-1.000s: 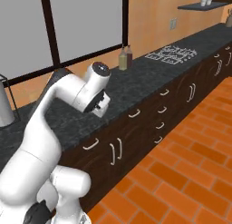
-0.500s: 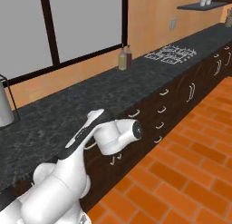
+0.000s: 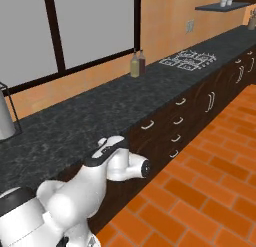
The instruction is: Take a straw from the drawer in front and place it inside the glass cup on the dining counter.
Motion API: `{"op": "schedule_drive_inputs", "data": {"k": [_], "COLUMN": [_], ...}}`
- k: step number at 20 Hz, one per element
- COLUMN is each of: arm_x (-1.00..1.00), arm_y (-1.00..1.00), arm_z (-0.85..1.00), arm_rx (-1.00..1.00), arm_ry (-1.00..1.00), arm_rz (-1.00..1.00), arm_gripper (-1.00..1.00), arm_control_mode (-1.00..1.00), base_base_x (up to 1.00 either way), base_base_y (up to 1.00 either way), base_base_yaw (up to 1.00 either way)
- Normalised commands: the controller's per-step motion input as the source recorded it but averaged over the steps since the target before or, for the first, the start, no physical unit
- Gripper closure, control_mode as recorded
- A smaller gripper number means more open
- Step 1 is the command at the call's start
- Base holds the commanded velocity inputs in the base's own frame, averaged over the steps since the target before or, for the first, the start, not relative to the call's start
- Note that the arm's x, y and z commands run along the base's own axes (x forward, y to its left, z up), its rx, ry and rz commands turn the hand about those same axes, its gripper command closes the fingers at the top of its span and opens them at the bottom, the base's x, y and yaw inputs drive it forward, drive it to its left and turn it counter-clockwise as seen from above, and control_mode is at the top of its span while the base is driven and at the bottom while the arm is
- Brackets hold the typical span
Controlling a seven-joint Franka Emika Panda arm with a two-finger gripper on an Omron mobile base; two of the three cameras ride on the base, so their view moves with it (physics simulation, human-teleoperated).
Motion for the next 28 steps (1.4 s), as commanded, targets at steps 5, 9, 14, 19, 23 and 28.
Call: {"op": "schedule_drive_inputs", "data": {"k": [5,9,14,19,23,28], "arm_x": [0.44,0.39,0.44,0.16,0.15,0.44], "arm_y": [0.02,0.20,0.03,0.06,0.04,0.00], "arm_z": [-0.55,-0.45,-0.50,-0.43,-0.31,-0.27], "arm_rx": [0.04,0.04,0.06,0.07,0.06,0.03], "arm_ry": [0.00,0.00,0.00,0.00,0.00,0.00], "arm_rz": [0.05,0.06,0.05,0.06,0.06,0.02], "arm_gripper": [-1.00,-1.00,-1.00,-1.00,-1.00,-1.00], "arm_control_mode": [-1.00,-1.00,-1.00,-1.00,-1.00,-1.00], "base_base_x": [0.00,0.00,0.00,0.00,0.00,0.00], "base_base_y": [0.00,0.00,0.00,0.00,0.00,0.00], "base_base_yaw": [0.00,0.00,0.00,0.00,0.00,0.00]}}
